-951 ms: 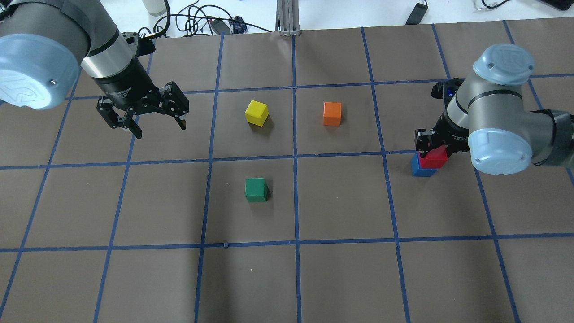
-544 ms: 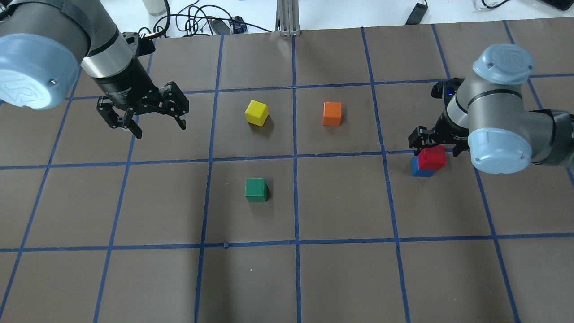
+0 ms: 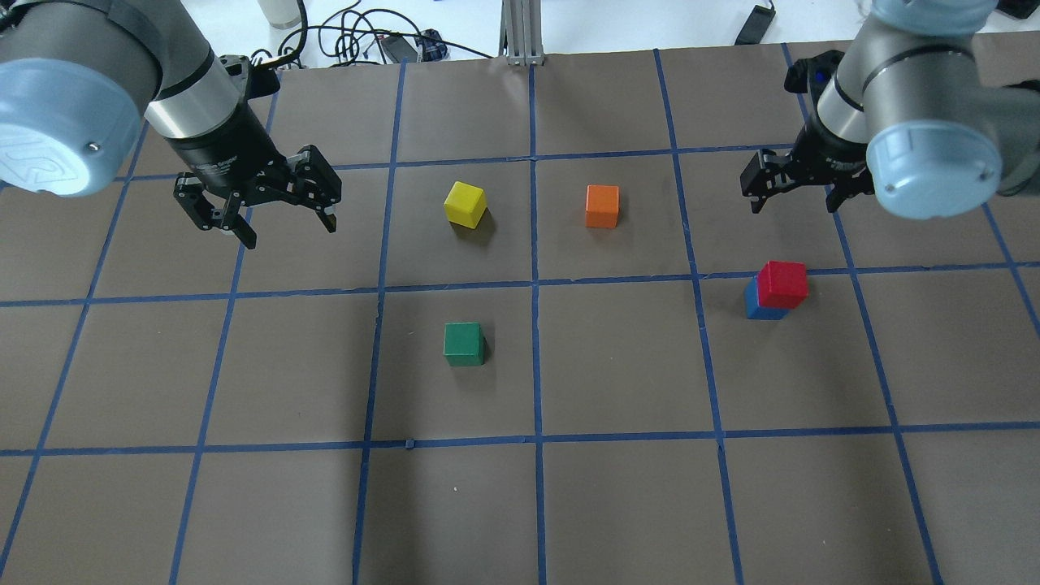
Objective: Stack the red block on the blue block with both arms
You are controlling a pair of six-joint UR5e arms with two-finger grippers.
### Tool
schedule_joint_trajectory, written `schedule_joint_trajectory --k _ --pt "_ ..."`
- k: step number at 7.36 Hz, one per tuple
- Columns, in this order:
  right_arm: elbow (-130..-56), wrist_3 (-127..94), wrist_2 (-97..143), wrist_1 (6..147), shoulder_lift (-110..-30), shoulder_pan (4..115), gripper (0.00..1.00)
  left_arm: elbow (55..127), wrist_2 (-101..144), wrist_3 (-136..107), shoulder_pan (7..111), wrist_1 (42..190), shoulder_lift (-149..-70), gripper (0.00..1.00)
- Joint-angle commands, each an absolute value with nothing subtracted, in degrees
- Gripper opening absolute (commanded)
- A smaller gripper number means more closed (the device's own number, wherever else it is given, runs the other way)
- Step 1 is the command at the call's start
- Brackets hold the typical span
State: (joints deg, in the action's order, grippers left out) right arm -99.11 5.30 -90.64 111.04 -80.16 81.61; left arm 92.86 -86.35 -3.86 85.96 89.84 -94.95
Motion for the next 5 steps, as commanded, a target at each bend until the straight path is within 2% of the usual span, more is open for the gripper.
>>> schedule_joint_trajectory --k 1,2,3,5 --pt "-89.7 -0.7 -90.5 98.4 -79.7 85.9 1.0 93.0 -86.5 -4.0 86.0 89.8 -94.4 1.0" --pt "-87.7 -7.0 -91.6 95.1 -81.5 90.3 1.0 92.5 -86.5 -4.0 86.0 89.8 -93.6 1.0" --pt "-87.5 -7.0 -92.1 92.7 -84.6 90.7 1.0 92.7 -86.6 -4.0 86.0 89.9 -93.2 1.0" --pt "-87.5 -8.3 -91.5 92.6 -85.1 90.8 1.0 92.4 -86.6 -4.0 86.0 89.9 -92.7 1.0"
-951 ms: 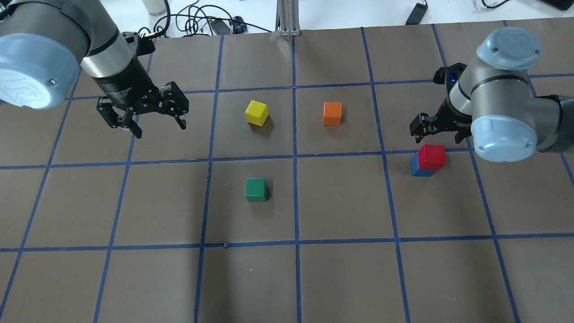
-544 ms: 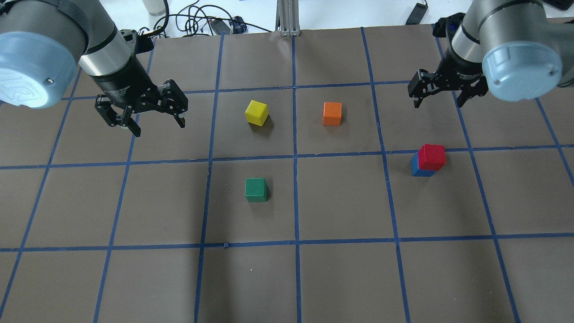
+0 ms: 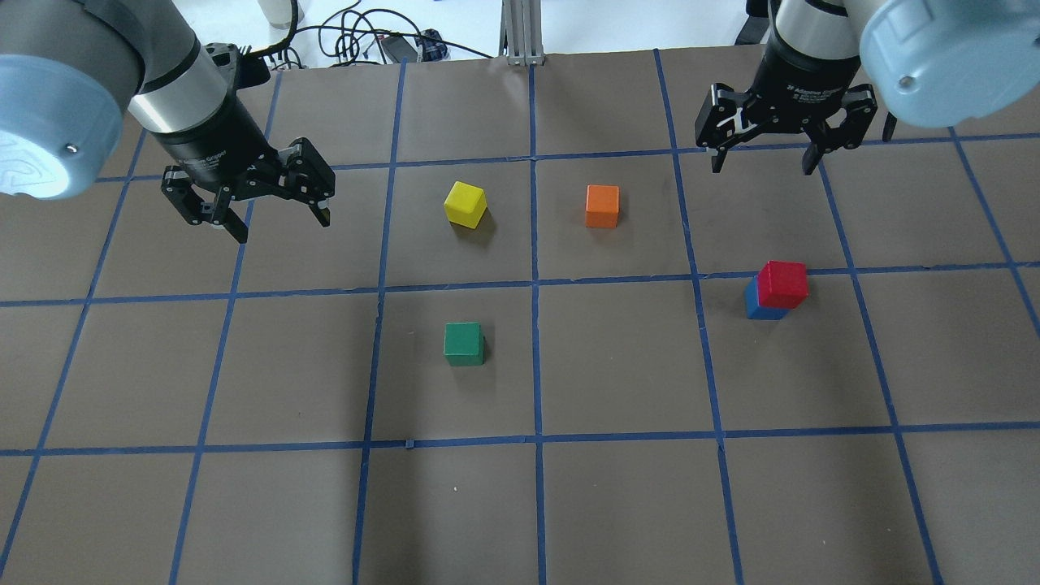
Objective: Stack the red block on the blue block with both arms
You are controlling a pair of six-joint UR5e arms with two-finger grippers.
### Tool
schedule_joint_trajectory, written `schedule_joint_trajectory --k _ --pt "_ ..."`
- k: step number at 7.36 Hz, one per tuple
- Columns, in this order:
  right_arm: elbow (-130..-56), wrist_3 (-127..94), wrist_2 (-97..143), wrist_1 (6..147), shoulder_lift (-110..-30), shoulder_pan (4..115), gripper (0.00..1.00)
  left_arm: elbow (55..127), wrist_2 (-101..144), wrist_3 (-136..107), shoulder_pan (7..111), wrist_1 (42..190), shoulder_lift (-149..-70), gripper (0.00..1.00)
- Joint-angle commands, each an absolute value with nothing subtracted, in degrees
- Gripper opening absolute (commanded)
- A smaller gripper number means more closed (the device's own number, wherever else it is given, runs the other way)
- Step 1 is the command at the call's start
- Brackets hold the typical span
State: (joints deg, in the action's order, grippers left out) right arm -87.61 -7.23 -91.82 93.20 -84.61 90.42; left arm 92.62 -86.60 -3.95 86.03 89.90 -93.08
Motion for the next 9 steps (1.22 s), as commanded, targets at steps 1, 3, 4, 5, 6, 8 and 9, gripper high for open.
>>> schedule_joint_trajectory --k 1,3,4,5,6,8,9 --pt "-87.7 -8.3 -91.7 92.6 -85.3 90.7 1.0 93.3 -86.6 -4.0 86.2 90.1 -92.3 1.0" --pt "-87.9 -8.6 -91.6 92.5 -85.3 90.7 1.0 92.8 -86.6 -3.9 86.2 90.1 -92.3 1.0" --pt "-87.9 -8.6 -91.6 92.5 -85.4 90.9 1.0 92.8 -89.9 -3.9 86.2 89.9 -92.3 1.0" --pt "-88.2 -8.6 -91.7 92.5 -85.4 90.9 1.0 92.5 -94.9 -3.8 86.2 89.8 -92.3 1.0" --pt "-88.2 -8.6 -91.7 92.3 -85.4 90.9 1.0 92.5 -94.8 -3.8 86.2 89.8 -92.3 1.0" --pt "-88.2 -8.6 -91.6 92.3 -85.4 90.9 1.0 92.1 -94.7 -4.3 86.4 89.7 -92.5 1.0" --pt "-88.5 -8.6 -91.5 92.2 -85.4 91.0 1.0 91.3 -94.7 -4.7 86.4 89.8 -93.1 1.0"
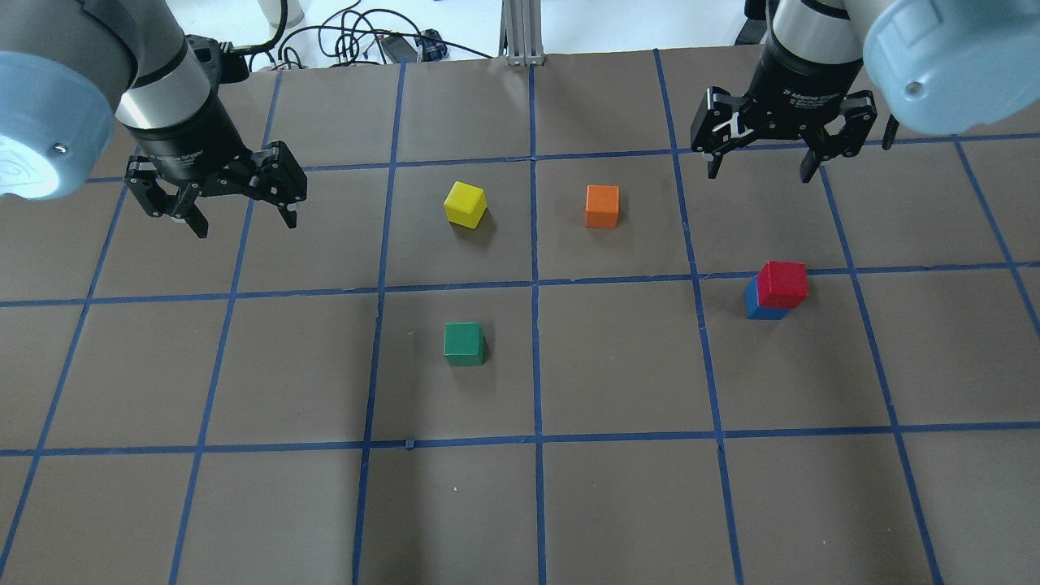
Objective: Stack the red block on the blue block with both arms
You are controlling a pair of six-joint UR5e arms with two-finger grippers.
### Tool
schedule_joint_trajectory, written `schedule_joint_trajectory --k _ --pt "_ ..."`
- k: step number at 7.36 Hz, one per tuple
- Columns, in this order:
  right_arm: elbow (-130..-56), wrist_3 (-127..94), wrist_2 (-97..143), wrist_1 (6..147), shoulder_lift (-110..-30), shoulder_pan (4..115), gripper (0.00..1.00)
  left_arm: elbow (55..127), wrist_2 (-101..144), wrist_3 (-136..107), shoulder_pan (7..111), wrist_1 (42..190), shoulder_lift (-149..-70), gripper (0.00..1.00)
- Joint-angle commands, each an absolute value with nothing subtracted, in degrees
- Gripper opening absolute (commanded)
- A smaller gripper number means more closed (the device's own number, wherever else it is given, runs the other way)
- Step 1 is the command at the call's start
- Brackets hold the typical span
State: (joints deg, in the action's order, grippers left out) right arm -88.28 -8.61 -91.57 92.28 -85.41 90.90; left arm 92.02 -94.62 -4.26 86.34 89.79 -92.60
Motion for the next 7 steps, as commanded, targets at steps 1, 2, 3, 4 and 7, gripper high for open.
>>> schedule_joint_trajectory --k 1,2,3,4,7 --pt "-88.5 -8.6 -91.4 92.4 -85.4 91.0 1.0 90.4 -94.7 -4.8 87.0 89.8 -93.5 1.0" --pt "-88.5 -8.6 -91.4 92.4 -85.4 91.0 1.0 89.7 -94.7 -4.9 89.1 89.8 -93.5 1.0" --pt "-88.5 -8.6 -91.4 92.3 -85.4 91.0 1.0 88.7 -94.6 -4.9 92.6 89.8 -94.6 1.0" --pt "-88.5 -8.6 -91.4 92.4 -85.4 91.0 1.0 88.6 -94.7 -4.7 95.4 89.9 -94.8 1.0" --pt "-88.4 -8.6 -91.3 92.5 -85.4 91.0 1.0 89.4 -94.1 -4.9 96.2 89.6 -93.4 1.0"
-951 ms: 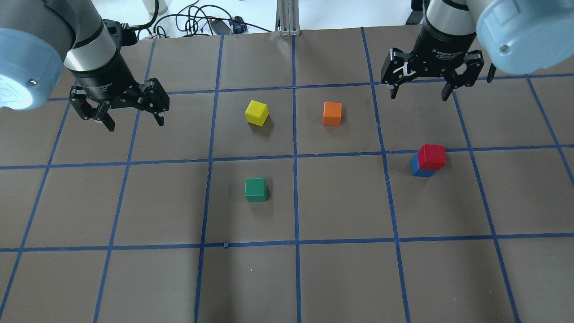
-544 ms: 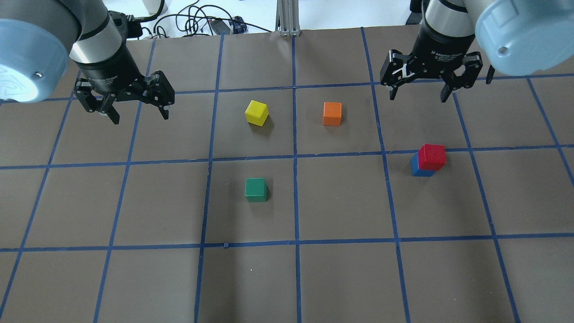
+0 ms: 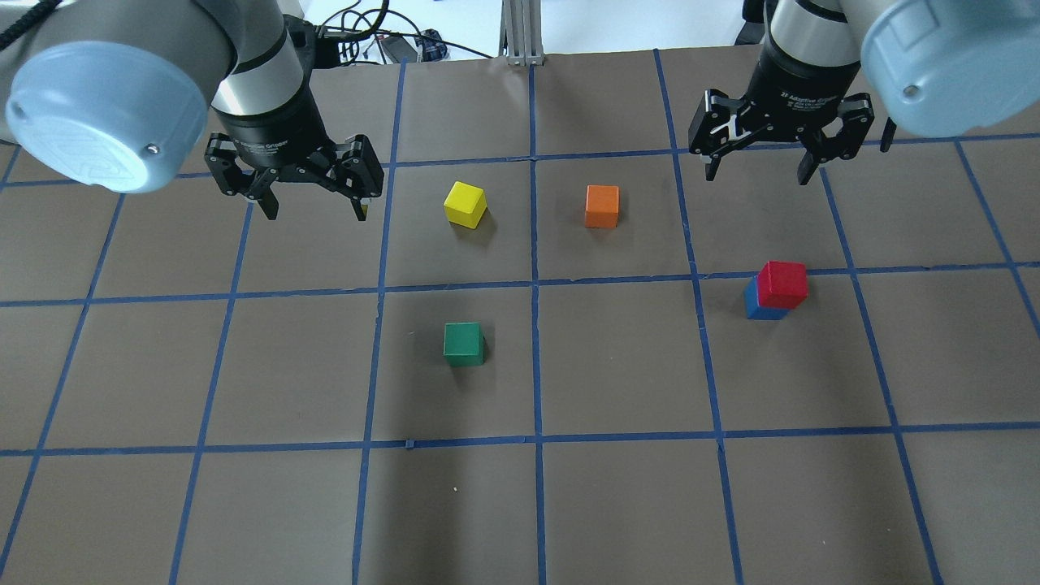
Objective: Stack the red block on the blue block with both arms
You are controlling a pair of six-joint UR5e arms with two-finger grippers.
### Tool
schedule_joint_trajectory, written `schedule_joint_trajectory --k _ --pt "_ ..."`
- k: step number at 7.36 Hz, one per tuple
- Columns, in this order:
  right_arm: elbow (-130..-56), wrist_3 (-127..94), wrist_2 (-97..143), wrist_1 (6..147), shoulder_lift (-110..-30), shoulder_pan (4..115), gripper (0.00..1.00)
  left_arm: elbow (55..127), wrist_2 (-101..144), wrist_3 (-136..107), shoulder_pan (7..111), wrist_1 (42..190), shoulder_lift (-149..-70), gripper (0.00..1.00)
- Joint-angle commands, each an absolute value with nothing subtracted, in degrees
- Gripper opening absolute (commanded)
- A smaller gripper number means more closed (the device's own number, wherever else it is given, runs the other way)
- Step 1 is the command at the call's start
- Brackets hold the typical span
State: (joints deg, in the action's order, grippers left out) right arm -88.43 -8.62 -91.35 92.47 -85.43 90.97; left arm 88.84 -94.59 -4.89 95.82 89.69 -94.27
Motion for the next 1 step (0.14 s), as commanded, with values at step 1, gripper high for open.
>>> schedule_joint_trajectory --k 1 --pt "-88.4 -8.6 -91.3 92.6 -85.4 91.0 1.0 89.5 -90.3 -4.7 96.1 88.1 -93.1 1.0"
